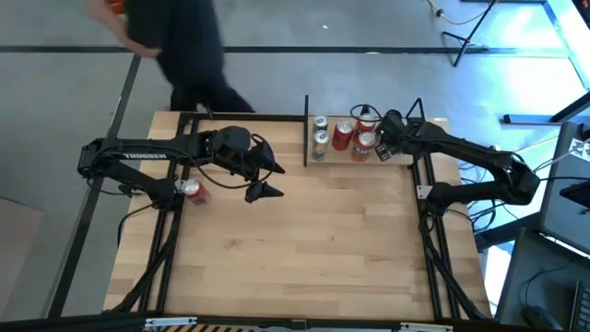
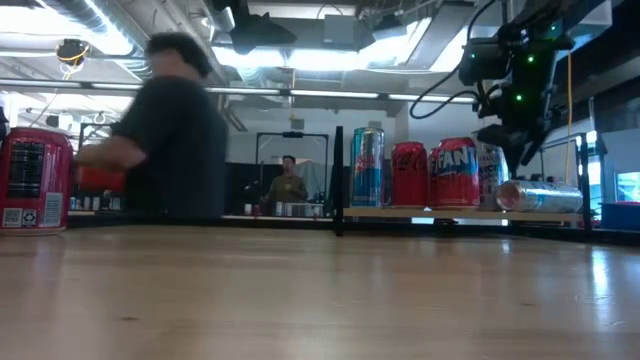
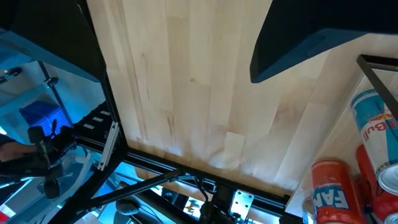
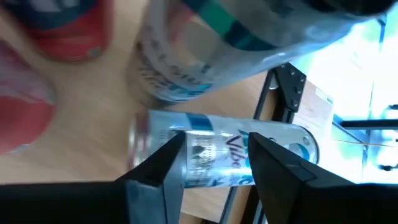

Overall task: Place canned beverage on shelf
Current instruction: Adjust the bottom white-blue soda can on the shelf

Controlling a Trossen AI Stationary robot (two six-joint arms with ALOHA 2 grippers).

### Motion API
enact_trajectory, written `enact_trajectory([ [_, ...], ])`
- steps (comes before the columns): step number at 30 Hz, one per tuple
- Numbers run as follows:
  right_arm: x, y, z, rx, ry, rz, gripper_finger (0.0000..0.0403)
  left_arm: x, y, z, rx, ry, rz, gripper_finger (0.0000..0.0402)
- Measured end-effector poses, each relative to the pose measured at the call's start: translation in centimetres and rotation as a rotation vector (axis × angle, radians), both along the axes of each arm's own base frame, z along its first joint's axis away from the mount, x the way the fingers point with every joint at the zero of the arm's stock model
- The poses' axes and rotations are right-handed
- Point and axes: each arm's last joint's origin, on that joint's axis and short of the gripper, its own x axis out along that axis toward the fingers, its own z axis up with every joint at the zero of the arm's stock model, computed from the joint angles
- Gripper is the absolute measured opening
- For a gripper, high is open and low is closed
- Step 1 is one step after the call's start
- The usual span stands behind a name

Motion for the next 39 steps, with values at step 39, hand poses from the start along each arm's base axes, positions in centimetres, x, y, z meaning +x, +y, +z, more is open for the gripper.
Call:
enact_trajectory([
  [39, -0.8, 2.2, 1.2, 0.316, -0.048, 0.248, 0.0154, 0.1, 0.1, 0.1, 0.004, -0.008, 0.010, 0.0396],
])
